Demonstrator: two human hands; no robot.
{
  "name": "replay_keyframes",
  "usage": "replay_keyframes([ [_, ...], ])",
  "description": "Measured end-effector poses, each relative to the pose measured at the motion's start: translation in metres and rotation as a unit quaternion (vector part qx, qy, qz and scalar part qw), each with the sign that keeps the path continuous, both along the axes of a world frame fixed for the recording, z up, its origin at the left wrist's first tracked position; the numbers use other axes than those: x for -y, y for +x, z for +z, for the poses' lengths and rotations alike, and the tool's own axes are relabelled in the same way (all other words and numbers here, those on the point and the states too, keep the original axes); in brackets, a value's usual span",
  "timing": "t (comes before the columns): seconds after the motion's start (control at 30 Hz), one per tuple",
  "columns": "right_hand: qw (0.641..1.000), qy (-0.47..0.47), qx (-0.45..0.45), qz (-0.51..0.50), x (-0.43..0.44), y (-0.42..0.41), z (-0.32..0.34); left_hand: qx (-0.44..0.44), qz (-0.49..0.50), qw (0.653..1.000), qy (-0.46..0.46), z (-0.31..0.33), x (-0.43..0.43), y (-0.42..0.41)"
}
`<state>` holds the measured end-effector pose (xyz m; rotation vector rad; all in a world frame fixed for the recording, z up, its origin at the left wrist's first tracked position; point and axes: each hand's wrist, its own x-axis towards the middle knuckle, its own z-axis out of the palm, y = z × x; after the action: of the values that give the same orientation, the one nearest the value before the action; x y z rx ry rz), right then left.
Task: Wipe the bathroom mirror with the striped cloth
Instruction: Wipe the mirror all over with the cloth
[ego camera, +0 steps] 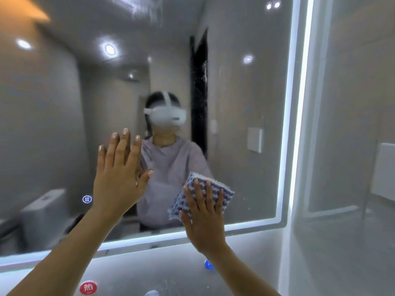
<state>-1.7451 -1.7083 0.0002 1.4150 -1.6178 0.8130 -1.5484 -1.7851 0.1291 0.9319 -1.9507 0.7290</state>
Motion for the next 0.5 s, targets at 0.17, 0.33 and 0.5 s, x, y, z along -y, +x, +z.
replay_keyframes([
  [0.17, 0.998, -0.046, 0.026, -0.017, -0.013, -0.037, 0.022, -0.004, 0.000, 1.000, -0.001, 0.003, -0.001, 0.000],
  [0.33, 0.957, -0.122, 0.256, -0.056, -0.016, -0.050, 0.089, -0.008, -0.004, 1.000, 0.004, 0.003, -0.006, 0.001],
  [0.5, 0.977, -0.095, 0.185, -0.047, -0.002, -0.009, 0.044, -0.008, -0.001, 1.000, 0.010, 0.004, -0.008, 0.000],
])
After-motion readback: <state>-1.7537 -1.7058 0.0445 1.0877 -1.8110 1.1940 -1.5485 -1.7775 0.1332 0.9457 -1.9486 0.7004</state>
